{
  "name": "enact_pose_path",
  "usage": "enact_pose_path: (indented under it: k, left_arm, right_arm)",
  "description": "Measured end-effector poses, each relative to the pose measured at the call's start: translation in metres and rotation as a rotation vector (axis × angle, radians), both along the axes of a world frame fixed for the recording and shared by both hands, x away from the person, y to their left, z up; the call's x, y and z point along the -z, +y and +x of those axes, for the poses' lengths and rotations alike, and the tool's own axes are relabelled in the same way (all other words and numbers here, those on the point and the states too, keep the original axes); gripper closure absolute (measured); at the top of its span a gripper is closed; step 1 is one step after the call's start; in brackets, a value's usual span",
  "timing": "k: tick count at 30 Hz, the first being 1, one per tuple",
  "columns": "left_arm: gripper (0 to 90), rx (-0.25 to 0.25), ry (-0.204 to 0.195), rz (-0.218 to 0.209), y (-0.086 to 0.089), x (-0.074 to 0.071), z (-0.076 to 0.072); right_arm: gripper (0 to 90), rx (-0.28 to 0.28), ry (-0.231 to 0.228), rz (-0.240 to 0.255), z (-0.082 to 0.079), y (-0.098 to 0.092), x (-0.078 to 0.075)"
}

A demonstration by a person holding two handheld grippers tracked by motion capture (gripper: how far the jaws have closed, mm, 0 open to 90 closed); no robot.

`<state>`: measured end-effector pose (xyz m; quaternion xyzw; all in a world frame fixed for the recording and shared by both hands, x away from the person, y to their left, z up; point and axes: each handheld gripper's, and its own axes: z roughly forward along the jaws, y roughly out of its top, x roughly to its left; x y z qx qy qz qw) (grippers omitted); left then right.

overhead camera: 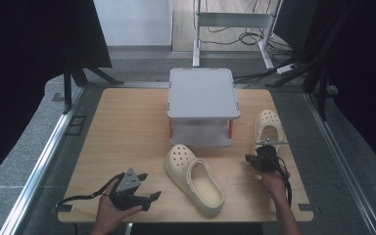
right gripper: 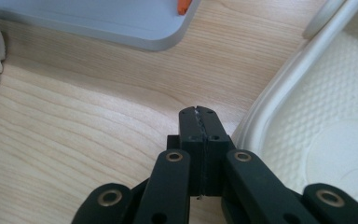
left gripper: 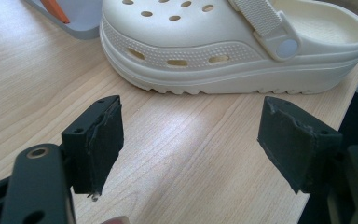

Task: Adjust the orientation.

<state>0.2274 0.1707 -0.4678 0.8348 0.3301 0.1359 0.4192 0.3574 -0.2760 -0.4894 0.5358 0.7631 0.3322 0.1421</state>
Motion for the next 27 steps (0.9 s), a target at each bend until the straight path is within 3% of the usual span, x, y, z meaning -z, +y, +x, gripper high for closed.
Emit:
enact_pose_path:
  k: [19,27]
  left_arm:
    - [22.7,0.0,0.003,0.007,0.0,0.001,0.0]
    - [22.7,0.002,0.003,0.009,0.0,0.001,0.0]
  right_arm:
    - [90.0,-0.004,0.013,0.028,-0.012,-0.033,-0.004]
    - [90.0,0.002,0.018,0.007,-0.017,-0.046,-0.008]
